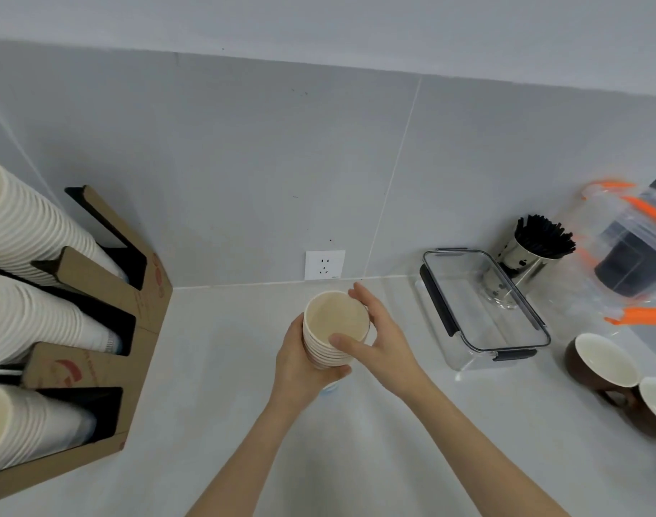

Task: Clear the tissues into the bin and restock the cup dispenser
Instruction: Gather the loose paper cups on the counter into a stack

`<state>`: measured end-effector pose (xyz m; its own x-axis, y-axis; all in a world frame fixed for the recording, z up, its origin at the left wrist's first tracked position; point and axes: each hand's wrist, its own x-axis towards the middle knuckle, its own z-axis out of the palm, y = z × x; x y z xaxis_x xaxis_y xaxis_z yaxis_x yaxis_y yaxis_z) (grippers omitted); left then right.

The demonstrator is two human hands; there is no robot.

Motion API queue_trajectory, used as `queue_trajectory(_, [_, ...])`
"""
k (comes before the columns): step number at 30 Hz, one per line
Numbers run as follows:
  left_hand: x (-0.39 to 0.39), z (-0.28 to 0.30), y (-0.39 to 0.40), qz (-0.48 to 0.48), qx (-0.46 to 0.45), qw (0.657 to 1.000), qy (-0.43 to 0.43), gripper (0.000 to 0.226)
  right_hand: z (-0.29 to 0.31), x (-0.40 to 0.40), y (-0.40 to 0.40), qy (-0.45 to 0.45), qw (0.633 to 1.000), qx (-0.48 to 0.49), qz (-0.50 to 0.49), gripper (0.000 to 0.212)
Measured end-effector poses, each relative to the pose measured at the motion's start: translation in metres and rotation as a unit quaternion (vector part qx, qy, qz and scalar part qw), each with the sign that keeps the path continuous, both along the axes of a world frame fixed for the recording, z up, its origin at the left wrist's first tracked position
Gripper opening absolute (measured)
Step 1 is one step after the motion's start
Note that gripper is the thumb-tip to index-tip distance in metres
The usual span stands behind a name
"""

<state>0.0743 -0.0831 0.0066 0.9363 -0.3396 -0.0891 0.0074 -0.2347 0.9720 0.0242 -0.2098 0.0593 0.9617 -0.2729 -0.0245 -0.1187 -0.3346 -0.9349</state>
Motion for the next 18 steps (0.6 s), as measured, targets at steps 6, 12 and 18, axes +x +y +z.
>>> queue_trajectory(6, [-0.001, 0.01, 0.0, 0.007, 0.03, 1.0, -0.003, 0.088, -0.001, 0.0, 0.001, 0.005, 1.0, 0.005, -0.011, 0.079])
queue_trajectory(12, [-0.01, 0.032, 0.025, 0.035, 0.032, 0.999, -0.002, 0.087, 0.014, -0.002, 0.006, 0.013, 0.994, 0.109, -0.017, 0.043])
queue_trajectory(18, [-0.026, 0.07, 0.059, 0.061, -0.012, 0.997, -0.054, 0.092, 0.034, 0.0, 0.029, 0.061, 0.98, 0.184, 0.033, 0.033])
